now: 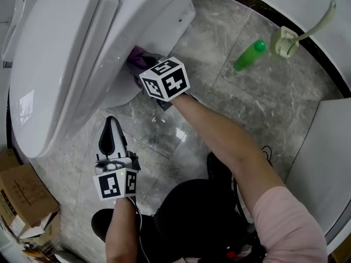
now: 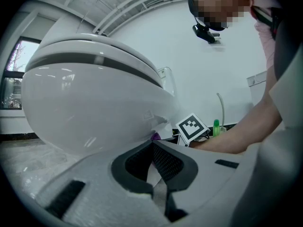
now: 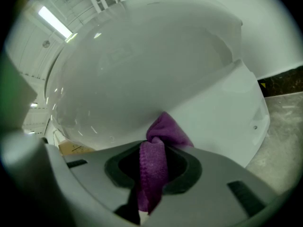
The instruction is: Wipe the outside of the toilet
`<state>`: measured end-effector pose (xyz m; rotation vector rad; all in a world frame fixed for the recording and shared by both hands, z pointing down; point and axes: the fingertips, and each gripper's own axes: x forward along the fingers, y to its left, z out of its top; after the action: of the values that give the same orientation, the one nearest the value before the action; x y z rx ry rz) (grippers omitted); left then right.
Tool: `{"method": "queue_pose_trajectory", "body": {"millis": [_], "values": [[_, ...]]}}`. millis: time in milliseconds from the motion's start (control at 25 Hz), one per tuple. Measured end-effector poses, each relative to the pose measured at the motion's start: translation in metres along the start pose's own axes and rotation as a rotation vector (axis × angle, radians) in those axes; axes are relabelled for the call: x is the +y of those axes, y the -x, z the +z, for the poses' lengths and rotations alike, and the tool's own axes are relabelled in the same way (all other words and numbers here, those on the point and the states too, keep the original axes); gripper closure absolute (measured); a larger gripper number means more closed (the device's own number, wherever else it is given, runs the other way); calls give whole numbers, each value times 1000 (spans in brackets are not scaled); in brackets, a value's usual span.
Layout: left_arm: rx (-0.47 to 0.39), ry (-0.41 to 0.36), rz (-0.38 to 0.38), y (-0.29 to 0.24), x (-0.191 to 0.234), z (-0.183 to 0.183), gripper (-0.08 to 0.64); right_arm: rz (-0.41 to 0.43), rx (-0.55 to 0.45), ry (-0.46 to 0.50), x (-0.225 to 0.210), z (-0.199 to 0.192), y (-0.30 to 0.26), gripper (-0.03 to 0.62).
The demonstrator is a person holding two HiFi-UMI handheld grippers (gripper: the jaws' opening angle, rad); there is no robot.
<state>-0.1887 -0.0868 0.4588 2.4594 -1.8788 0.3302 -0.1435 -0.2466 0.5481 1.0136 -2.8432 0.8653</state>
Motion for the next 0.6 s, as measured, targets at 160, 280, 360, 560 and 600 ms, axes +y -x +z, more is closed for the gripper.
{"method": "queue_pose_trajectory", "body": {"millis": [160,280,360,560,600], "values": [[-3,-2,11,9,5,1,557,23,12,-5,17,-10,-5,514],[-9,-7,19,16,8,3,557,44,24,-4,32,-19,-9,514],[-12,-9,26,21,10,3,557,58,29,-9,40,-25,-11,514],[-19,-10,54,34,20,4,557,89,38,-22,60,-36,-17,514],[-21,-10,60,37,22,4,557,92,38,-25,62,-38,-18,514]]}}
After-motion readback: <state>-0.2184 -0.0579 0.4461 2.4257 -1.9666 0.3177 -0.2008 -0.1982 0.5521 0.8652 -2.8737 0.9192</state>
